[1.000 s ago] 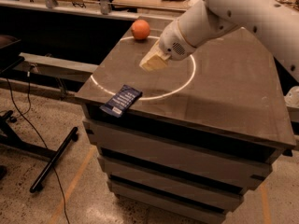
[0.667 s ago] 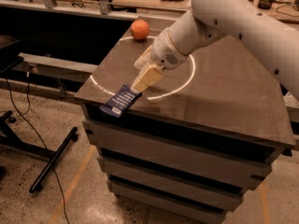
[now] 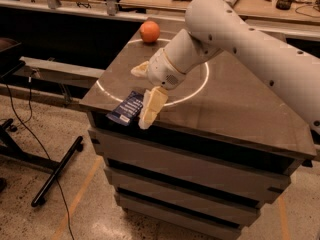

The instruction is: Pick rxbar blueberry

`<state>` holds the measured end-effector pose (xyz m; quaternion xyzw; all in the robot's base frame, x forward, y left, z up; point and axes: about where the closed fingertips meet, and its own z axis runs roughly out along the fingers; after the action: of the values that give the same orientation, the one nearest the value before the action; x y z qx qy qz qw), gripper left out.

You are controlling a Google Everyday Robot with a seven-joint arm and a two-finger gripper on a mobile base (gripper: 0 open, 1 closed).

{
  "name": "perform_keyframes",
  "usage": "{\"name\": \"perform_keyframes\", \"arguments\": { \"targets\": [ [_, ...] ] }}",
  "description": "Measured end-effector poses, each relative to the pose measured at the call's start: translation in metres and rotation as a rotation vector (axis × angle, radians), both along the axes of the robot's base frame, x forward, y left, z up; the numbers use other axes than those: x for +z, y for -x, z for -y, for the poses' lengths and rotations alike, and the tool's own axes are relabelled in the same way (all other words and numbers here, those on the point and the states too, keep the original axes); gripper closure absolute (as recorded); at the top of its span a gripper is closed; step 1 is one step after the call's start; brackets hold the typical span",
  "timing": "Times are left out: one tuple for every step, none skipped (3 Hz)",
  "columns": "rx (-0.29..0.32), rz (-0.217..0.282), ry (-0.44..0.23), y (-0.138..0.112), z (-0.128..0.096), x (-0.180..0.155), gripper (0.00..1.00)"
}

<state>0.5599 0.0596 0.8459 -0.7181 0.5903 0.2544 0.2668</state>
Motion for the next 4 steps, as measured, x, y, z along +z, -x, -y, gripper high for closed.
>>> {"name": "perform_keyframes", "arguments": {
  "targets": [
    [0.042,-0.005,-0.008,0.011,-0.010,-0.009,0.00],
    [0.071,0.018,-0.015,0.017,-0.030,-0.019,0.22],
    [0.071,0.037,-0.023,0.016,-0.038,-0.020,0.47],
    [0.045,0.045,-0.051,0.011,-0.042,-0.011,0.71]
  ]
}}
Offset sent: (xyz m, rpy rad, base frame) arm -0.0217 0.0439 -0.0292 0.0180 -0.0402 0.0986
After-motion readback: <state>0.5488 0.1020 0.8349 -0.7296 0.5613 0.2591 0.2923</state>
